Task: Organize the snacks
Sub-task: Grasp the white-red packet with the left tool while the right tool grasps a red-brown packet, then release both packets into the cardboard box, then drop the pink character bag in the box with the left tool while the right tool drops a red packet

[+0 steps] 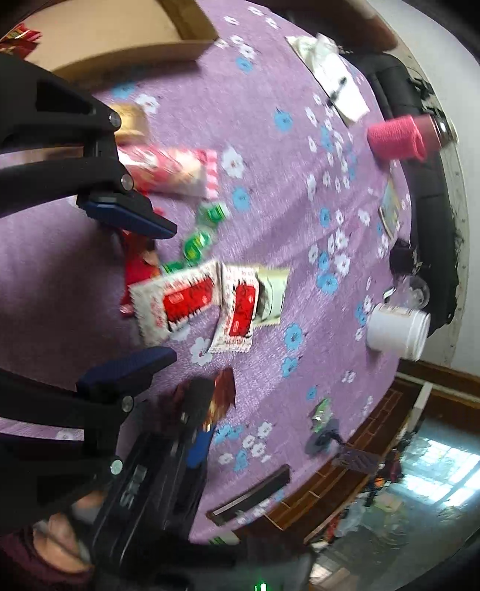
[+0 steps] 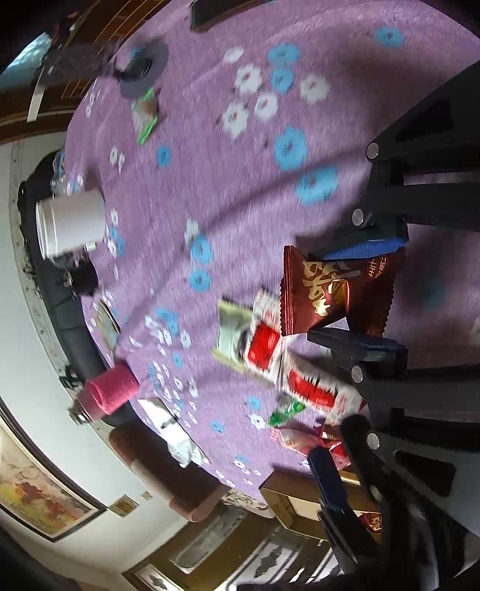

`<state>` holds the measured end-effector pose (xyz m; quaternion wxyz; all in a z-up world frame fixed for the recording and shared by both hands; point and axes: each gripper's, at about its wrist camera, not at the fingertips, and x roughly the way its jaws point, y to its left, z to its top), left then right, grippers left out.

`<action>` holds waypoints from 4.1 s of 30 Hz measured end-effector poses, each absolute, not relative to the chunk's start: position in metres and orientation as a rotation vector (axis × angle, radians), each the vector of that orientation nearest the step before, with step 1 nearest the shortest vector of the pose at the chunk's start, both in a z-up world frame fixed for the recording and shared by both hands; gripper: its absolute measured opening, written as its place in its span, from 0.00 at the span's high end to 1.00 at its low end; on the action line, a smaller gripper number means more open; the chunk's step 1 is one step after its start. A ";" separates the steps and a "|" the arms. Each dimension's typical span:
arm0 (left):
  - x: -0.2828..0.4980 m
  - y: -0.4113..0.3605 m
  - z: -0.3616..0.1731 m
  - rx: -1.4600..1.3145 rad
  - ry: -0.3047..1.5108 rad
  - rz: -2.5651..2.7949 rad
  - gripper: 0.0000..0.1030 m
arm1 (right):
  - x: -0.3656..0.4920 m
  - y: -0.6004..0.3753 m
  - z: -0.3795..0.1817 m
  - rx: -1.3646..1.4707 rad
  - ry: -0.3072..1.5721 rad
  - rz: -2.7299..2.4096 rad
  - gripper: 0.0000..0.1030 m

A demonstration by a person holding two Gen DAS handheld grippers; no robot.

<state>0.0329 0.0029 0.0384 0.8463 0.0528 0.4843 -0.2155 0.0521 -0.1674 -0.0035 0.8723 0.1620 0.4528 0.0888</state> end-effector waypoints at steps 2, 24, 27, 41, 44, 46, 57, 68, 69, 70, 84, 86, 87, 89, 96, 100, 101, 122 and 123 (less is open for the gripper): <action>0.036 -0.011 0.032 0.141 1.026 -0.461 0.42 | 0.047 -0.178 -0.003 0.351 0.938 0.182 0.64; -0.036 0.099 0.103 -0.107 0.854 -0.367 0.72 | -0.005 -0.167 0.040 0.363 0.830 0.291 0.64; -0.042 0.149 0.108 -0.132 0.838 -0.274 0.71 | -0.009 -0.134 0.052 0.320 0.827 0.355 0.64; -0.023 0.309 0.057 -0.311 0.921 -0.010 0.71 | 0.028 0.088 0.051 0.128 0.947 0.666 0.63; -0.022 0.320 0.051 -0.337 0.929 0.007 0.70 | 0.039 0.120 0.036 0.080 0.983 0.669 0.63; -0.019 0.326 0.049 -0.368 0.925 -0.001 0.66 | 0.044 0.134 0.029 0.070 1.003 0.673 0.61; -0.040 0.318 0.076 -0.434 0.833 -0.064 0.49 | 0.030 0.073 0.066 0.090 0.856 0.634 0.48; -0.021 0.210 0.091 -0.304 0.868 -0.259 0.44 | 0.036 -0.062 0.026 0.048 0.905 0.381 0.48; -0.018 0.201 0.089 -0.297 0.880 -0.271 0.44 | 0.038 -0.061 0.020 0.040 0.909 0.381 0.48; -0.015 0.191 0.087 -0.285 0.893 -0.282 0.44 | 0.039 -0.060 0.015 0.033 0.913 0.382 0.48; 0.036 0.088 0.050 -0.046 1.024 -0.323 0.44 | 0.045 -0.082 -0.006 0.076 0.914 0.373 0.79; 0.046 0.079 0.042 0.001 1.030 -0.292 0.44 | 0.043 -0.093 -0.007 0.098 0.911 0.361 0.79; 0.052 0.074 0.038 0.027 1.032 -0.277 0.44 | 0.042 -0.099 -0.007 0.118 0.911 0.360 0.79; 0.061 0.066 0.029 0.075 1.045 -0.266 0.52 | 0.041 -0.106 -0.007 0.150 0.912 0.361 0.79; 0.058 0.053 0.025 0.126 1.044 -0.269 0.79 | 0.040 -0.117 -0.005 0.214 0.896 0.384 0.79; 0.042 0.062 0.048 0.042 0.992 -0.297 0.79 | 0.038 -0.120 0.000 0.237 0.868 0.393 0.79; 0.038 0.065 0.054 0.019 0.979 -0.304 0.79 | 0.037 -0.120 0.001 0.240 0.863 0.395 0.79; -0.095 0.237 0.083 -0.410 0.823 -0.152 0.78 | -0.020 -0.074 0.041 0.180 0.802 0.453 0.78; -0.098 0.242 0.081 -0.411 0.825 -0.137 0.78 | -0.023 -0.070 0.044 0.171 0.801 0.462 0.78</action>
